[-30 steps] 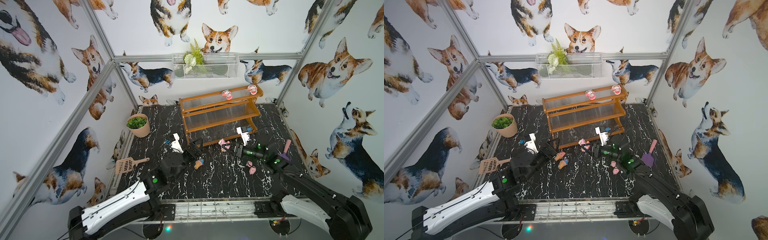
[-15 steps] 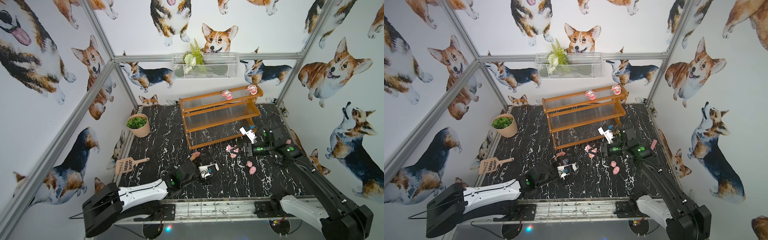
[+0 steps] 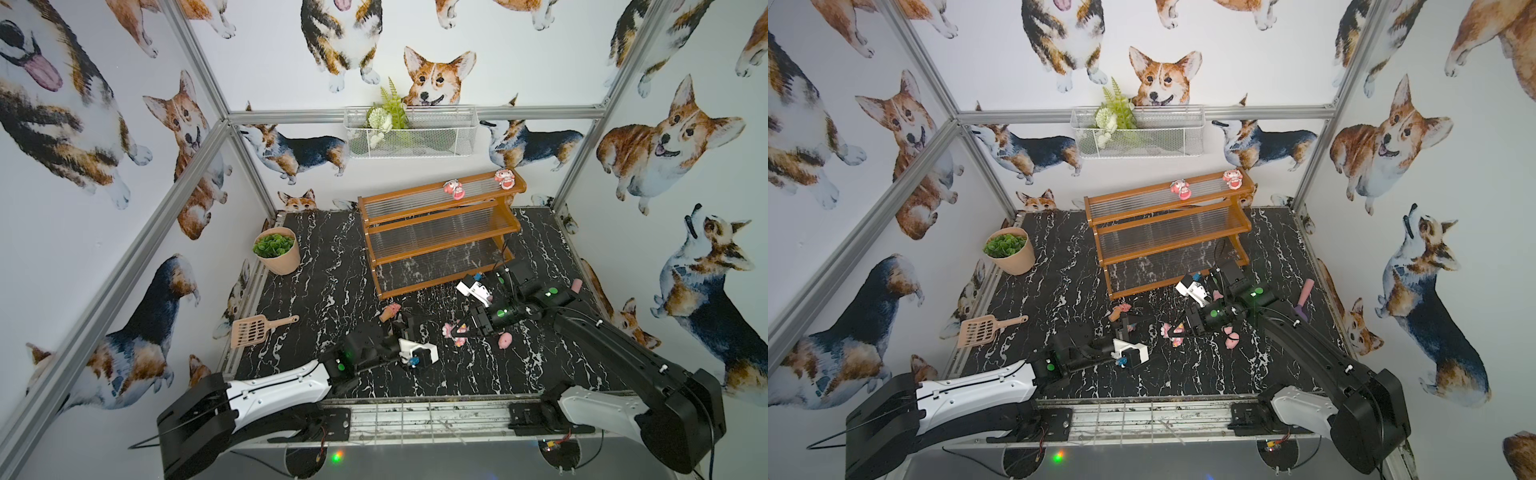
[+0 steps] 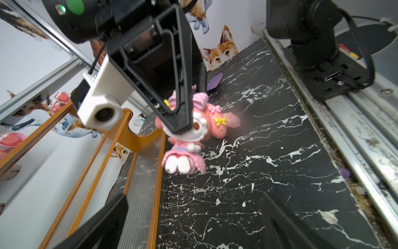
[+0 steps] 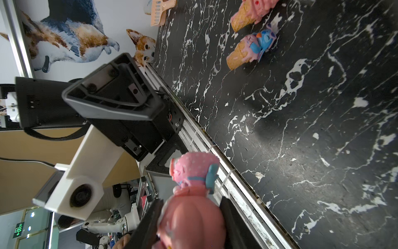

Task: Organize plastic toys on shelves
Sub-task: Pick up the plastic toy at the center of the board.

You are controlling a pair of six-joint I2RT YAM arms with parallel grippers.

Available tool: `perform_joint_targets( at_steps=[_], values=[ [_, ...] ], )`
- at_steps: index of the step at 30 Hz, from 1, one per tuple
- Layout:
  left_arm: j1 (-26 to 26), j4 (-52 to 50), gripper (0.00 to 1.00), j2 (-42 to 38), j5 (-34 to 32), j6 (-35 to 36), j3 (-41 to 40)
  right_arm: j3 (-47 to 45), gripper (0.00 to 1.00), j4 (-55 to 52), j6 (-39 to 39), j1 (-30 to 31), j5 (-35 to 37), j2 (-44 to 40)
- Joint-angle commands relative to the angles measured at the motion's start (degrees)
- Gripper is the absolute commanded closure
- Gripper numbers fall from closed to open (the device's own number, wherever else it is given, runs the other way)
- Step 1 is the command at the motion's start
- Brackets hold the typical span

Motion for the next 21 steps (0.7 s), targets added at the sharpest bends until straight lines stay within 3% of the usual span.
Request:
perform_joint_targets(
  at_steps=[1,13,21],
  values=[
    [0.0,-0.3,0.04,1.1,5.3,-1.5,1.7,0.1,0.76,1.1,-0.6,1.1,-1.5,0.8],
    [0.0,-0.1,0.33,6.2,4.0,-3.5,5.3,-0.4,0.76,3.9,0.3,2.5,-3.2,0.8],
    [0.0,-0.1,0.46,8.5,3.5,-3.9,6.5,-0.8,0.76,4.4,0.7,2.6,-3.2,0.4]
  ],
)
